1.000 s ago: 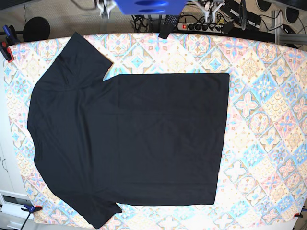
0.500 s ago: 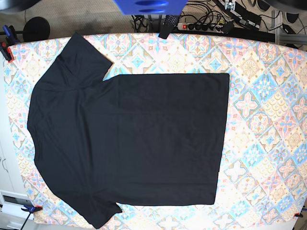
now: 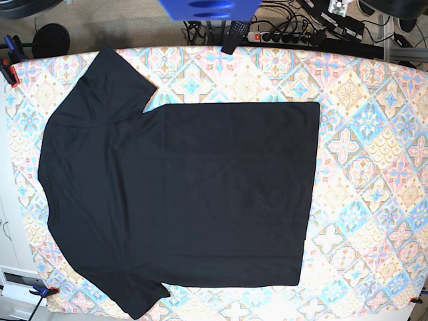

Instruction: Fold the T-shirt properly

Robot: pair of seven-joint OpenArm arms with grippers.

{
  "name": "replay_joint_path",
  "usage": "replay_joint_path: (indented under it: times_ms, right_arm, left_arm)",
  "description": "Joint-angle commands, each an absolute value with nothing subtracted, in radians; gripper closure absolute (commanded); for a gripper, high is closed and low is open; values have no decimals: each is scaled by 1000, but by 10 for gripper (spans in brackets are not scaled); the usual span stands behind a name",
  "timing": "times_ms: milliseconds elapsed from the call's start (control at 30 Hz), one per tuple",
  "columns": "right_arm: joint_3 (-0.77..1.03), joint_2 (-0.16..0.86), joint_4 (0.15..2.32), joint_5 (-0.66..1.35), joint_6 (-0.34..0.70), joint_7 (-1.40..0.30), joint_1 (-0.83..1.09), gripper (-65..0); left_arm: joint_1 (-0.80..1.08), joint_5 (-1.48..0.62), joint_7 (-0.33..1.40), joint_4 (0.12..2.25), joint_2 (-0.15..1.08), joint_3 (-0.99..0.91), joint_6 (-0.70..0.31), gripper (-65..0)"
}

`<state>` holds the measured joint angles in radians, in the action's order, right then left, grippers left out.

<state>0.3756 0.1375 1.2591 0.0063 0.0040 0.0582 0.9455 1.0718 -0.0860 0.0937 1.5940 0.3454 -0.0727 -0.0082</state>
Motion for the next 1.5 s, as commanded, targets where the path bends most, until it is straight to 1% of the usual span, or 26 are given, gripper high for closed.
replay_joint_path:
  times_ms: [0,100,233,333,467,633,733,900,1067,1100,1167,1300,1367,1433,1467]
  right_arm:
    - [394,143,1300,8,-1,68,995,0]
    - [400,143,1415,56,2,67,1030,0]
    - [395,148,1531,260,4,64,1036,0]
    - [397,151,1603,380,4,7,1036,0]
    - [397,196,1696,472,4,-122,1032,0]
    - [400,199,1790,486,4,-213,1030,0]
    - [398,199,1833,486,4,-251,998,0]
    - [397,199,1842,486,4,-315,947,0]
    - [397,196,1842,486,4,-326,943,0]
    - [397,196,1842,486,4,-326,943,0]
    - [397,196,1842,486,4,-326,943,0]
    - [397,194,1842,486,4,-326,943,0]
    - [397,194,1842,486,4,-326,943,0]
    - [397,194,1842,486,4,-326,943,0]
    - [397,194,1842,486,4,-326,941,0]
  left_arm:
    - [1110,-87,85,1649,352,-88,-4,-21]
    - [1133,-87,88,1776,354,-94,-4,-21]
    - [1132,-87,96,1876,355,-96,-4,-26]
    - [1073,-91,213,1949,357,-94,-4,-27]
    - [937,-234,429,2000,357,-94,-4,-28]
    - [743,-472,631,2000,355,-142,-4,-28]
    - [647,-610,714,1985,354,-159,-4,-28]
    - [522,-797,779,1882,351,-156,-4,-29]
    - [469,-905,774,1748,323,-159,-4,-32]
    - [466,-912,774,1735,320,-159,-4,-47]
    - [469,-908,774,1728,292,-159,-4,-113]
    - [481,-906,774,1724,231,-216,1,-305]
    - [487,-905,777,1724,199,-260,1,-383]
    - [487,-905,779,1722,176,-286,1,-433]
    - [484,-903,779,1722,168,-297,1,-448]
